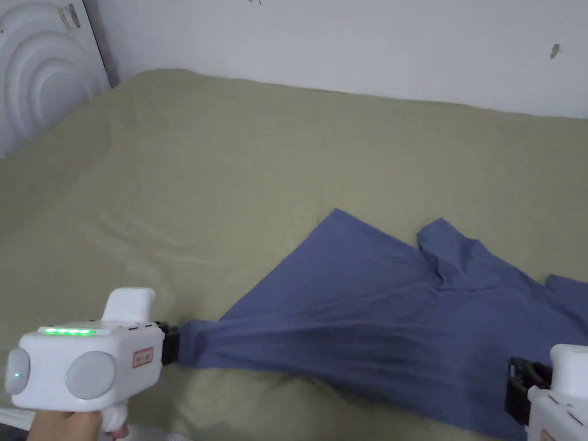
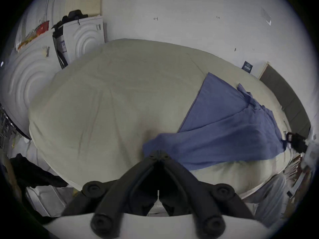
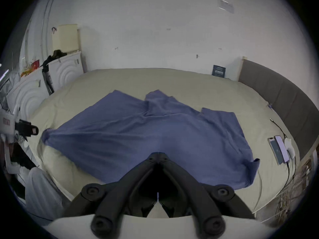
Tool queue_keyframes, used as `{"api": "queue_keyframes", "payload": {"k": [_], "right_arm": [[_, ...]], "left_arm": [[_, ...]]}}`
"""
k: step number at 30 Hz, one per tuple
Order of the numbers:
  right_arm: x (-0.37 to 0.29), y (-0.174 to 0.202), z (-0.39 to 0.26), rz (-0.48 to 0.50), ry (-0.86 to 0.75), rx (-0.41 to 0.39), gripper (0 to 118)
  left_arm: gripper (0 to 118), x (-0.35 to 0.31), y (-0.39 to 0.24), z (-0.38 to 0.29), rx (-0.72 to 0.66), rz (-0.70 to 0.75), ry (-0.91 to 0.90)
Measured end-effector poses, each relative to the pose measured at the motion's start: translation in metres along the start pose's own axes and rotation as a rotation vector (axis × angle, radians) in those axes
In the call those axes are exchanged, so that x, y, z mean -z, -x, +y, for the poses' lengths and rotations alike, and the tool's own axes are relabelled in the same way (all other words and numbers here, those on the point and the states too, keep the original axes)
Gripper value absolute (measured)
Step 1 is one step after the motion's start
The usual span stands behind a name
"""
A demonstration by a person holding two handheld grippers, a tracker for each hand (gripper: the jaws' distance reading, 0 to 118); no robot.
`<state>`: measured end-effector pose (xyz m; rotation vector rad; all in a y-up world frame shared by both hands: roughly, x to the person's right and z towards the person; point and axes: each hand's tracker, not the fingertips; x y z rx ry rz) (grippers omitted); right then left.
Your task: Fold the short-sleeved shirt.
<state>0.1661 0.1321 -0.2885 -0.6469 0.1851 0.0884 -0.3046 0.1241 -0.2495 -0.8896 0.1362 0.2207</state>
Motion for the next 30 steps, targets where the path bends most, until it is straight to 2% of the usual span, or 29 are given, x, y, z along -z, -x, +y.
{"api": "queue_keyframes", "payload": {"k": [4,5,6,8,9,10,11,13,16,18,19,20,21,22,25,30], "right_arm": [[0.006,0.011,-0.004,0.024,0.024,-0.006,0],[0.007,0.012,-0.005,0.030,0.030,-0.003,0],[0.008,0.013,-0.006,0.036,0.038,-0.002,0],[0.010,0.019,-0.011,0.040,0.047,-0.010,0],[0.011,0.019,-0.012,0.044,0.054,-0.014,0],[0.012,0.020,-0.014,0.053,0.063,-0.015,0],[0.011,0.023,-0.016,0.054,0.069,-0.016,0],[0.012,0.023,-0.019,0.057,0.077,-0.020,0],[0.015,0.021,-0.024,0.060,0.092,-0.020,0],[0.019,0.017,-0.024,0.061,0.099,-0.013,0],[0.020,0.015,-0.024,0.062,0.102,-0.009,0],[0.023,0.013,-0.022,0.062,0.106,-0.005,0],[0.025,0.009,-0.018,0.057,0.106,-0.001,0],[0.027,0.005,-0.015,0.053,0.104,0.004,0],[0.038,-0.013,0.001,0.042,0.095,0.035,0],[0.087,-0.056,0.047,-0.019,0.104,0.021,0]], "left_arm": [[0,-0.003,-0.010,0.010,0.006,-0.010,-0.014],[10,-0.001,-0.012,0.014,0.015,-0.011,-0.011],[33,0.001,-0.010,0.021,0.018,-0.030,-0.001],[118,0.012,-0.013,0.028,0.020,-0.071,0.055],[117,0.020,-0.015,0.028,0.025,-0.071,0.069],[109,0.030,-0.014,0.030,0.038,-0.065,0.089],[109,0.033,-0.020,0.028,0.055,-0.019,0.063],[104,0.043,-0.029,0.023,0.102,0.046,0.138],[69,0.053,-0.013,0.019,0.113,0.033,0.194],[54,0.048,-0.017,0.015,0.122,0.053,0.171],[39,0.045,-0.020,0.017,0.128,0.047,0.171],[14,0.044,-0.020,0.017,0.128,0.046,0.167],[3,0.042,-0.020,0.017,0.118,0.052,0.143],[3,0.039,-0.024,0.019,0.096,-0.012,0.157],[3,0.038,-0.036,0.014,0.167,0.049,0.151],[3,0.041,-0.029,0.010,0.100,0.034,0.133]]}}
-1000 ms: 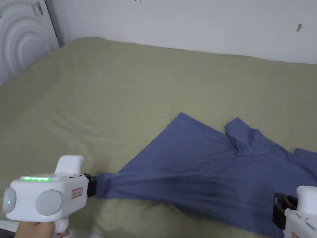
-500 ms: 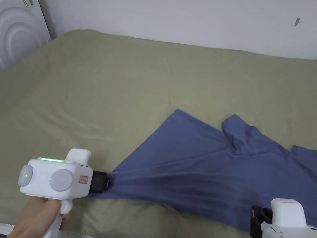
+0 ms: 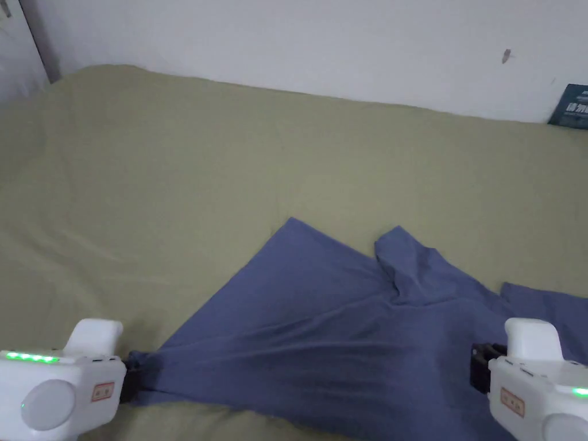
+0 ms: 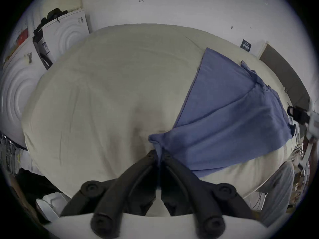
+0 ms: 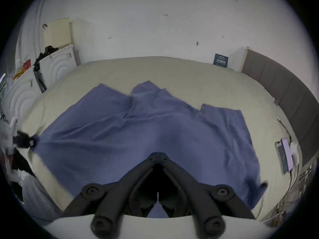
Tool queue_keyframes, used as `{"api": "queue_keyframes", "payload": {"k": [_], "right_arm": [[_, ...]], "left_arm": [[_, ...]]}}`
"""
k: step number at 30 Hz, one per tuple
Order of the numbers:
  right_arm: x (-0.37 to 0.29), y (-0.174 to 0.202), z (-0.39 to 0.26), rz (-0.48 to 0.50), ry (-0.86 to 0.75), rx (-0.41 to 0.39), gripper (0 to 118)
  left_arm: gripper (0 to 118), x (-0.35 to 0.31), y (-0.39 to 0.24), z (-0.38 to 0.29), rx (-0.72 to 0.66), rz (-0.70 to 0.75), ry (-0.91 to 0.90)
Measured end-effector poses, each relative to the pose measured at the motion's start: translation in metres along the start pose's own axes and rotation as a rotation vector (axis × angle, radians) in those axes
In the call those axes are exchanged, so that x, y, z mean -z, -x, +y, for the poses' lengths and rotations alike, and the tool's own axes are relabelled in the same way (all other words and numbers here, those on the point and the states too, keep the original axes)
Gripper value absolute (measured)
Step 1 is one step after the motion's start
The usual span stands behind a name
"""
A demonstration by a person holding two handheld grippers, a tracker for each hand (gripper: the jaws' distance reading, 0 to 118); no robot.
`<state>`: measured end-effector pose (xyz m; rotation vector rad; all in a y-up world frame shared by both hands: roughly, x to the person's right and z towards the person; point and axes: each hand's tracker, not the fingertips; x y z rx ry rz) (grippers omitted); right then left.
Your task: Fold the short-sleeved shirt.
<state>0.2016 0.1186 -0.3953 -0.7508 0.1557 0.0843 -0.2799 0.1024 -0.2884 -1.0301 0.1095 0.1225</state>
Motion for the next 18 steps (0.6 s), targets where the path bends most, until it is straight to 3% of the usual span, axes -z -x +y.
{"api": "queue_keyframes", "payload": {"k": [6,12,13,14,15,16,17,18], "right_arm": [[0.089,-0.051,0.075,-0.061,0.104,-0.015,0],[0.153,-0.073,0.108,-0.033,0.162,-0.039,7],[0.160,-0.073,0.108,-0.019,0.172,-0.053,19],[0.167,-0.072,0.108,0.013,0.218,-0.072,70],[0.177,-0.071,0.107,0.023,0.274,-0.087,112],[0.174,-0.069,0.108,-0.038,0.203,-0.091,115],[0.176,-0.060,0.108,-0.010,0.291,-0.149,103],[0.177,-0.057,0.109,-0.052,0.309,-0.167,104]], "left_arm": [[3,0.006,0.009,-0.002,-0.076,-0.040,-0.011],[3,0.010,0.009,-0.001,-0.104,-0.047,-0.016],[3,0.010,0.009,0.000,-0.109,-0.048,-0.016],[3,0.011,0.009,0.000,-0.112,-0.049,-0.016],[3,0.012,0.009,0.001,-0.115,-0.050,-0.017],[3,0.017,0.018,-0.002,-0.121,-0.057,-0.017],[3,0.019,0.022,-0.002,-0.121,-0.056,-0.016],[3,0.020,0.024,-0.002,-0.123,-0.057,-0.016]]}}
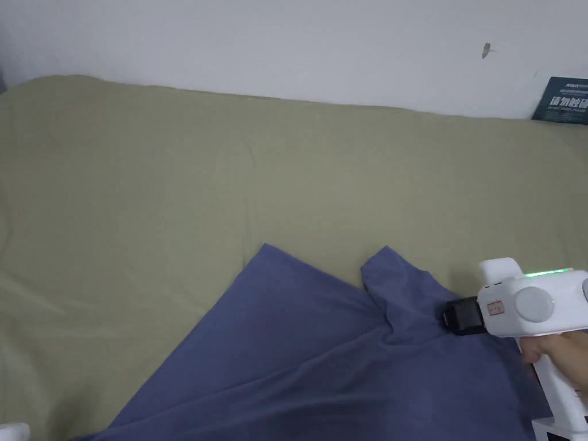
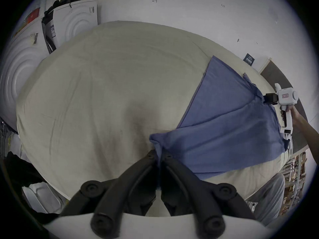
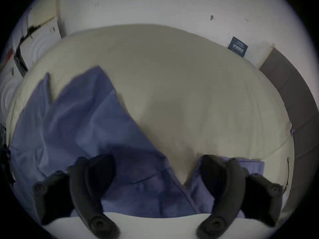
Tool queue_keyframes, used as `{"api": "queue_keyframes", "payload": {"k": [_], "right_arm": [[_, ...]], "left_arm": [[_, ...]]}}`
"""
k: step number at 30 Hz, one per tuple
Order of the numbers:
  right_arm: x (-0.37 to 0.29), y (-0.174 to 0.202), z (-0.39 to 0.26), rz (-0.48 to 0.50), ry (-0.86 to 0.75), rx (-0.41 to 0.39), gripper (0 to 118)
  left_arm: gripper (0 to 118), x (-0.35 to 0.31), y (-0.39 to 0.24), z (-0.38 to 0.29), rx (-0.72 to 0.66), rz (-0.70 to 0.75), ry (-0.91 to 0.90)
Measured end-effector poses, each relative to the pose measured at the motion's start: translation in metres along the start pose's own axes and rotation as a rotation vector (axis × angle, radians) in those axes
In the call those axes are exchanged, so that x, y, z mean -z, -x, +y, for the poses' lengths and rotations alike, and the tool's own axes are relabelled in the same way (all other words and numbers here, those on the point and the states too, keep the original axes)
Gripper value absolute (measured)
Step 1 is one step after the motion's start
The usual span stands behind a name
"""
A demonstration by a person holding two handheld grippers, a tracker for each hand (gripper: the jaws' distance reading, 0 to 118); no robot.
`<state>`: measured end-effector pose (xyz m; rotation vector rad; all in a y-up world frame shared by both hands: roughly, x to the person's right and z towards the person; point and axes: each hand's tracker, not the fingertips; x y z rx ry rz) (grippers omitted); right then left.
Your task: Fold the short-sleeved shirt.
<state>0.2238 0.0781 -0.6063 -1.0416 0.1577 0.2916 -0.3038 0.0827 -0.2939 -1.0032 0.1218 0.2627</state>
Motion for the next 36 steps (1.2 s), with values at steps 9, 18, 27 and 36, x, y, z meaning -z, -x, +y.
{"api": "queue_keyframes", "payload": {"k": [9,18,27,36], "right_arm": [[-0.057,0.002,-0.017,0.112,-0.129,0.113,2],[-0.217,-0.020,-0.043,-0.007,-0.438,0.025,2],[-0.369,-0.061,-0.054,-0.134,-0.696,0.120,2],[-0.449,-0.112,-0.018,-0.233,-0.824,0.242,2]], "left_arm": [[3,-0.001,-0.006,0.001,0.008,0.009,0.010],[3,-0.090,-0.043,0.034,0.022,-0.046,-0.183],[3,-0.184,-0.107,0.127,0.144,-0.058,-0.428],[3,-0.244,-0.171,0.235,0.173,-0.054,-0.540]]}}
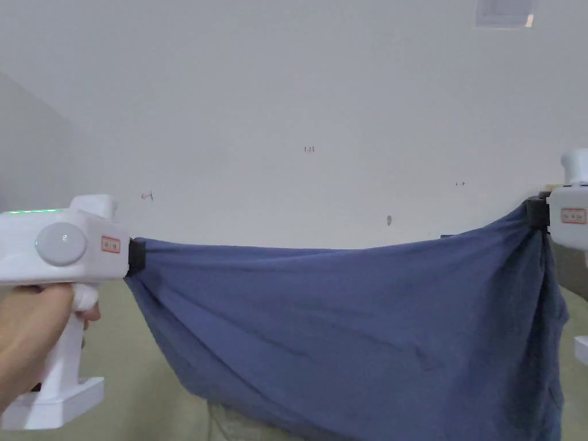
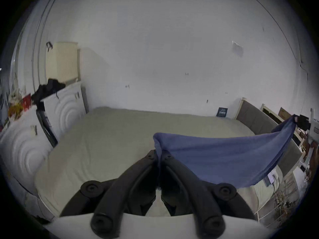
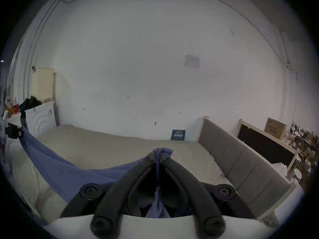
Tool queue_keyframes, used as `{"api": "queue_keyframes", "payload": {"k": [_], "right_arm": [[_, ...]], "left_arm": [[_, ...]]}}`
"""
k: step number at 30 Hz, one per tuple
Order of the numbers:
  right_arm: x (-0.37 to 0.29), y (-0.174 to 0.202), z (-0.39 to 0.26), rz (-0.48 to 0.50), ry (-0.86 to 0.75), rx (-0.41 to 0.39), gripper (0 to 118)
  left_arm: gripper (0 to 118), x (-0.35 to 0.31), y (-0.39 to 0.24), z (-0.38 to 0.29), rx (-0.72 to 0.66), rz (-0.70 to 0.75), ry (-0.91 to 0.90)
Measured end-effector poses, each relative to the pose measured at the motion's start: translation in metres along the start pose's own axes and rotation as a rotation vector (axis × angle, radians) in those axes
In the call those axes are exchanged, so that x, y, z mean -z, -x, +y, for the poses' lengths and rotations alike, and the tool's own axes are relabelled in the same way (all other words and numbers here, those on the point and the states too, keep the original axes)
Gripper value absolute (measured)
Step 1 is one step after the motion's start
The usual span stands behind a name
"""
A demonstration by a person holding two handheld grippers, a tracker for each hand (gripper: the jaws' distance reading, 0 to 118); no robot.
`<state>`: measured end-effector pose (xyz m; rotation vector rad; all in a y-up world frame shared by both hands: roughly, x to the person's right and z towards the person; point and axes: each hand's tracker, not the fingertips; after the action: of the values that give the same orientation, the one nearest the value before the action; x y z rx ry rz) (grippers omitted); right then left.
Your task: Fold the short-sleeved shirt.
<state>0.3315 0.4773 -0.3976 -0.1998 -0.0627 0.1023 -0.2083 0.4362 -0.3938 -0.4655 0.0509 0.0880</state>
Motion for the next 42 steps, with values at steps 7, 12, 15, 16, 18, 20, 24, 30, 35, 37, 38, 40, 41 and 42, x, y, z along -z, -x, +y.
{"api": "queue_keyframes", "payload": {"k": [7,12,15,16,18,20,24,30,35,37,38,40,41,42], "right_arm": [[0.044,-0.009,0.060,-0.041,-0.022,0.039,2],[0.096,-0.008,0.089,-0.070,-0.012,0.044,2],[0.131,-0.003,0.106,-0.077,-0.013,0.032,2],[0.140,-0.001,0.110,-0.076,-0.018,0.033,2],[0.163,0.005,0.121,-0.079,-0.034,0.012,2],[0.185,0.011,0.131,-0.087,-0.035,-0.014,2],[0.227,0.020,0.154,-0.088,-0.059,-0.019,2],[0.276,0.033,0.167,-0.097,-0.076,0.002,2],[0.319,0.048,0.151,-0.117,-0.061,-0.017,2],[0.334,0.053,0.139,-0.119,-0.058,-0.007,2],[0.345,0.056,0.127,-0.117,-0.049,-0.009,2],[0.360,0.060,0.106,-0.117,-0.018,-0.010,2],[0.369,0.061,0.085,-0.109,0.001,0.000,2],[0.376,0.062,0.067,-0.103,0.027,0.001,2]], "left_arm": [[3,0.026,-0.028,0.075,0.061,0.089,-0.016],[3,0.059,-0.039,0.120,0.077,0.150,-0.038],[3,0.088,-0.041,0.145,0.066,0.183,-0.050],[3,0.095,-0.042,0.152,0.069,0.195,-0.051],[3,0.114,-0.044,0.167,0.072,0.223,-0.074],[3,0.132,-0.045,0.182,0.082,0.246,-0.075],[3,0.169,-0.049,0.206,0.151,0.301,-0.107],[3,0.226,-0.047,0.226,0.120,0.314,-0.117],[3,0.277,-0.046,0.220,0.137,0.341,-0.110],[3,0.297,-0.046,0.210,0.142,0.351,-0.104],[3,0.306,-0.044,0.203,0.138,0.353,-0.107],[3,0.323,-0.042,0.185,0.126,0.349,-0.097],[3,0.337,-0.041,0.172,0.134,0.352,-0.072],[3,0.347,-0.038,0.158,0.137,0.351,-0.057]]}}
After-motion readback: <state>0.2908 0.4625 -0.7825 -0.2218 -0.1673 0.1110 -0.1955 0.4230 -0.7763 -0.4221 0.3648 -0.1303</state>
